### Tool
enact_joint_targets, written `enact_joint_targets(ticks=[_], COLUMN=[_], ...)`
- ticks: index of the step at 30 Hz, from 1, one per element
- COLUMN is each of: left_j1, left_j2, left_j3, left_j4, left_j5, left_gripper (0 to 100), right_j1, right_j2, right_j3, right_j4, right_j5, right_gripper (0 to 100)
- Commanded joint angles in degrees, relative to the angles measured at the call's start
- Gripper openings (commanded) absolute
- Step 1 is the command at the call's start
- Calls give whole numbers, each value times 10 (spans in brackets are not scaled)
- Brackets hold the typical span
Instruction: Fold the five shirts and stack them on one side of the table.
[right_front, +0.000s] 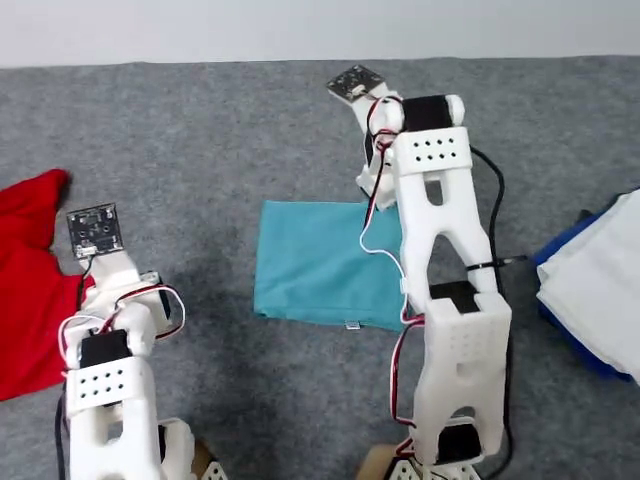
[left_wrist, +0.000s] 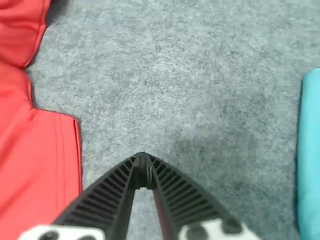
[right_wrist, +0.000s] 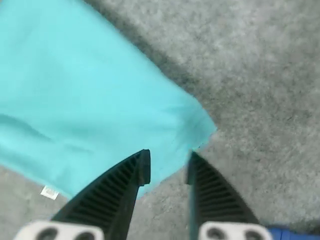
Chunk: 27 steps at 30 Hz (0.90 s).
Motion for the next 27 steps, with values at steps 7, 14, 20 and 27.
enact_joint_targets(ticks=[7, 14, 20, 27], left_j1=[6, 0, -19, -88], left_j2=[-16, -17, -17, -16], left_j3=[-63, -76, -87, -100], left_j4=[56, 125, 187, 191], left_j5=[-135, -133, -133, -132], left_gripper=[2, 2, 2, 2], right_j1=[45, 60, 57, 27], right_j2=[-231, -325, -336, -335], right_j3=[178, 329, 430, 523], right_j4=[25, 15, -77, -224], right_j5=[-69, -302, -336, -360], right_gripper=[44, 42, 43, 111])
